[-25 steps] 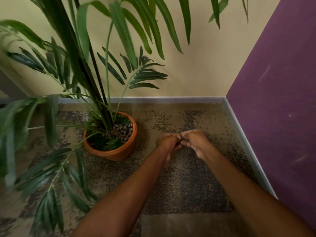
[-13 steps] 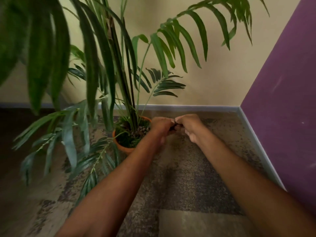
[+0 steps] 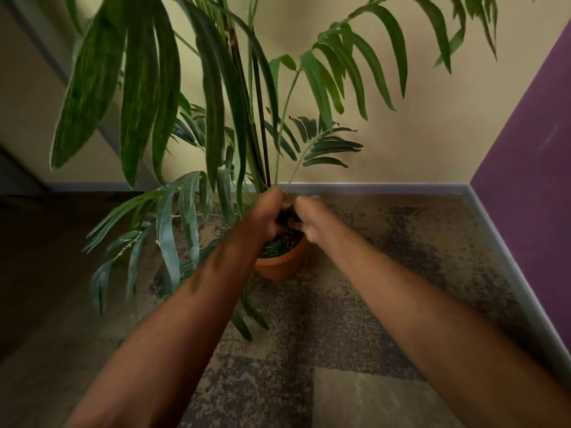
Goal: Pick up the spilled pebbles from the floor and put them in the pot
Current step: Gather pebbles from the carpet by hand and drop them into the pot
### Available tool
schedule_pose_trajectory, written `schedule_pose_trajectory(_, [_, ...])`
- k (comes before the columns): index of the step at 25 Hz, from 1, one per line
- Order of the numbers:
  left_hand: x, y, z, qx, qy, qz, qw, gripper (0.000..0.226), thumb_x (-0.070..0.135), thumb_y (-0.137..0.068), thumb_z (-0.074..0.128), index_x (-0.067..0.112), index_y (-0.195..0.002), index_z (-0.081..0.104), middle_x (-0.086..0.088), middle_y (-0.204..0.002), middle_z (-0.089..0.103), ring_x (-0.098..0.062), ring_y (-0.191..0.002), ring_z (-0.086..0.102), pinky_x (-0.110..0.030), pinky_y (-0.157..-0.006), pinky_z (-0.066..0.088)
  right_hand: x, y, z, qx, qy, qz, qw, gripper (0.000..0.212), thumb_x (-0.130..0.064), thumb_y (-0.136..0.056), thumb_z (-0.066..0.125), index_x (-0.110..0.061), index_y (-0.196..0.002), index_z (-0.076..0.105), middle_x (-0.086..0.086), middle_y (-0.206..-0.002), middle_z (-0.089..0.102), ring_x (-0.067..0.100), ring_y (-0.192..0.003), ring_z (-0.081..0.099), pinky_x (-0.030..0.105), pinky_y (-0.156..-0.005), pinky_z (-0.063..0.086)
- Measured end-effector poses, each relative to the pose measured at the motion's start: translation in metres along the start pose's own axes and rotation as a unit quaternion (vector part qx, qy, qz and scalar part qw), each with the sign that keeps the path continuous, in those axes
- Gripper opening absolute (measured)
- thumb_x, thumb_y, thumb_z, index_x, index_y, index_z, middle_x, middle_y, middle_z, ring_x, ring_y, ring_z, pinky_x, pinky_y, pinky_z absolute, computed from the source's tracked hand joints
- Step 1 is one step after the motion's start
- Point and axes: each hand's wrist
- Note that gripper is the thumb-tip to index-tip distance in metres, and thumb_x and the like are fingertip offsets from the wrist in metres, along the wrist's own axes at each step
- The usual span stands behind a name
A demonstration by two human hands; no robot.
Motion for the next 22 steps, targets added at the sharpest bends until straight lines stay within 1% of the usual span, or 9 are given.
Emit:
schedule_pose_trajectory(2, [-0.002, -0.002, -0.01, 0.008, -0.002, -0.016, 1.0, 0.023, 0.017, -0.102, 0.041, 0.01, -0.091, 0.059, -0.011, -0.08, 0.058, -0.028, -0.074, 0.058, -0.03, -0.061, 0.054, 0.01, 0.001, 0.012, -0.009, -0.009, 0.02, 1.0, 0.037, -0.004, -0.089, 0.051, -0.004, -0.122, 0.07, 0.019, -0.112, 0.076, 0.033, -0.103, 0.074, 0.055, -0.091, 0.061])
schedule_pose_trajectory(6, [0.002, 0.0, -0.007, 0.004, 0.016, -0.001, 1.0, 0.041, 0.029, -0.106, 0.046, 0.003, -0.132, 0.063, -0.018, -0.111, 0.062, -0.031, -0.099, 0.062, -0.044, -0.1, 0.054, 0.004, 0.001, 0.011, -0.017, -0.036, 0.029, 0.999, 0.035, -0.008, -0.097, 0.043, -0.007, -0.116, 0.073, 0.017, -0.111, 0.076, 0.031, -0.105, 0.073, 0.054, -0.095, 0.059])
schedule_pose_trajectory(9, [0.004, 0.003, -0.004, 0.0, 0.019, 0.006, 1.0, 0.041, 0.028, -0.107, 0.044, 0.004, -0.134, 0.064, -0.02, -0.119, 0.062, -0.034, -0.114, 0.065, -0.045, -0.111, 0.05, 0.005, 0.0, 0.011, -0.058, -0.053, 0.031, 0.996, 0.03, -0.019, -0.102, 0.046, -0.012, -0.106, 0.075, 0.012, -0.103, 0.079, 0.029, -0.107, 0.073, 0.053, -0.099, 0.057])
schedule_pose_trajectory(12, [0.001, 0.005, -0.003, -0.01, 0.018, 0.009, 1.0, 0.039, 0.027, -0.109, 0.041, 0.002, -0.125, 0.066, -0.024, -0.123, 0.064, -0.034, -0.129, 0.062, -0.048, -0.124, 0.042, 0.005, -0.003, 0.009, -0.095, -0.073, 0.034, 0.992, 0.031, -0.035, -0.105, 0.051, -0.015, -0.097, 0.074, 0.003, -0.074, 0.079, 0.026, -0.097, 0.073, 0.051, -0.1, 0.057])
schedule_pose_trajectory(14, [0.001, 0.008, -0.002, -0.024, 0.016, 0.01, 1.0, 0.038, 0.03, -0.111, 0.038, 0.004, -0.118, 0.066, -0.021, -0.115, 0.063, -0.031, -0.123, 0.06, -0.046, -0.125, 0.04, 0.001, -0.004, 0.007, -0.101, -0.073, 0.039, 0.991, 0.036, -0.042, -0.105, 0.049, -0.017, -0.092, 0.071, -0.001, -0.062, 0.075, 0.024, -0.091, 0.07, 0.05, -0.101, 0.055])
schedule_pose_trajectory(15, [0.001, 0.008, -0.002, -0.029, 0.01, 0.016, 0.999, 0.041, 0.031, -0.111, 0.037, 0.005, -0.123, 0.067, -0.02, -0.114, 0.061, -0.031, -0.121, 0.06, -0.046, -0.124, 0.041, 0.0, -0.005, 0.006, -0.101, -0.068, 0.039, 0.992, 0.037, -0.044, -0.106, 0.048, -0.019, -0.09, 0.071, -0.003, -0.059, 0.074, 0.023, -0.089, 0.068, 0.048, -0.099, 0.056])
schedule_pose_trajectory(17, [0.003, 0.009, 0.002, -0.038, -0.002, 0.023, 0.999, 0.046, 0.032, -0.112, 0.036, 0.003, -0.131, 0.065, -0.017, -0.103, 0.058, -0.029, -0.115, 0.064, -0.037, -0.107, 0.05, -0.004, -0.004, 0.003, -0.101, -0.058, 0.037, 0.993, 0.037, -0.046, -0.106, 0.047, -0.021, -0.09, 0.07, -0.004, -0.058, 0.073, 0.02, -0.085, 0.066, 0.042, -0.083, 0.058])
schedule_pose_trajectory(19, [0.003, 0.009, 0.005, -0.052, -0.008, 0.018, 0.998, 0.049, 0.03, -0.113, 0.035, -0.001, -0.143, 0.058, -0.01, -0.09, 0.051, -0.032, -0.128, 0.062, -0.033, -0.093, 0.041, -0.007, -0.003, 0.0, -0.097, -0.051, 0.035, 0.993, 0.036, -0.047, -0.105, 0.049, -0.018, -0.1, 0.07, 0.001, -0.072, 0.075, 0.021, -0.086, 0.067, 0.037, -0.071, 0.055])
schedule_pose_trajectory(22, [0.002, 0.004, 0.002, -0.034, -0.029, 0.029, 0.999, 0.054, 0.033, -0.11, 0.039, 0.0, -0.149, 0.055, -0.02, -0.121, 0.063, -0.036, -0.139, 0.056, -0.038, -0.105, 0.043, -0.008, -0.004, -0.005, -0.097, -0.047, 0.042, 0.993, 0.038, -0.048, -0.105, 0.049, -0.014, -0.11, 0.066, 0.009, -0.1, 0.067, 0.024, -0.091, 0.065, 0.036, -0.067, 0.054])
Point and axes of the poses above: each hand's wrist, its own y-axis away from the middle knuckle, its own z-axis out of the palm, x = y × z
